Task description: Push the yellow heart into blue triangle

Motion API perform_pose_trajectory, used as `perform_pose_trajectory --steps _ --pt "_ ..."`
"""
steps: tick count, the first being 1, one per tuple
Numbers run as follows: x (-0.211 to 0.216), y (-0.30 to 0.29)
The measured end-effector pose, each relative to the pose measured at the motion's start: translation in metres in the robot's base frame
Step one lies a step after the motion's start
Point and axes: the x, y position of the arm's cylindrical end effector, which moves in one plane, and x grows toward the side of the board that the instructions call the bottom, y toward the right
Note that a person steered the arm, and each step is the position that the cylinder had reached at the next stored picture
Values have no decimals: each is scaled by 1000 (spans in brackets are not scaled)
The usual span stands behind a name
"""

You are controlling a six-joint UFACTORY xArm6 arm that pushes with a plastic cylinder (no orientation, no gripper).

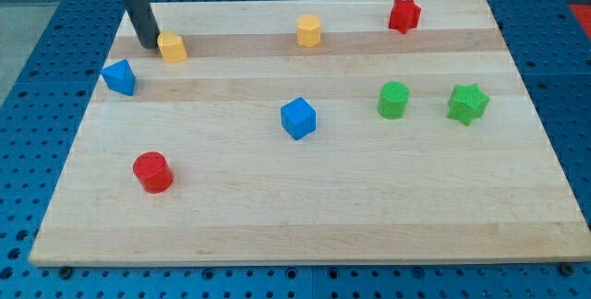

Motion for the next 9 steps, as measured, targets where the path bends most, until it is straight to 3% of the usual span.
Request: perform_pose_trajectory --steps 1,2,3,4,6,8,9 --pt "-36 20" --pt "-34 66" --pt "-21 77" --pt "8 46" --pt "15 -14" --pt "-6 5" --pt "17 3"
